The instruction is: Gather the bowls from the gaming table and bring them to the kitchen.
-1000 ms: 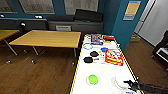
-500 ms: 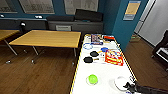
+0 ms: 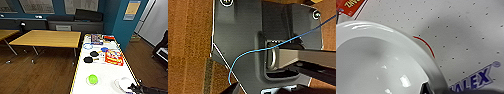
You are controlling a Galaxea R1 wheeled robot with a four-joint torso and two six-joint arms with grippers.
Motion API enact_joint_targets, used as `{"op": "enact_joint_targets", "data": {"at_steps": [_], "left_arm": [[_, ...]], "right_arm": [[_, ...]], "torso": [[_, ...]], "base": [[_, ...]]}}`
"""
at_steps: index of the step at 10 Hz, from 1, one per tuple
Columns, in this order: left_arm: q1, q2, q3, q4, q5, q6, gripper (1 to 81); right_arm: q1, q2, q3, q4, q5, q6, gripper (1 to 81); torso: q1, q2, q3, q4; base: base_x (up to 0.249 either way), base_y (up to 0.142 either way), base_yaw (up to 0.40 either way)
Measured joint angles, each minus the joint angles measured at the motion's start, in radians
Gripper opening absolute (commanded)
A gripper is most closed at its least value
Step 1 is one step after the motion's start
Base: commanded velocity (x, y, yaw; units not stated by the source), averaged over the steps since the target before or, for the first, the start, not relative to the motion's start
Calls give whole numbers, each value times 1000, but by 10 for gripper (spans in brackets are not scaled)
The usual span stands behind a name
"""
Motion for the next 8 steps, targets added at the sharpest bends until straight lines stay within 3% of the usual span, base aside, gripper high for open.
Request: {"op": "enact_joint_targets", "data": {"at_steps": [4, 6, 8], "left_arm": [[0, 0, 0, 3, -1, 0, 811], [0, 0, 0, 3, -3, 0, 811], [0, 0, 0, 3, -3, 0, 811]], "right_arm": [[32, -315, 323, -64, -130, -30, 10], [-18, -428, 501, -101, -174, -80, 10], [-140, -506, 590, -128, -192, -129, 10]], "torso": [[0, 0, 0, 0], [0, 0, 0, 0], [0, 0, 0, 0]], "base": [[0, 0, 0], [0, 0, 0], [0, 0, 0]]}}
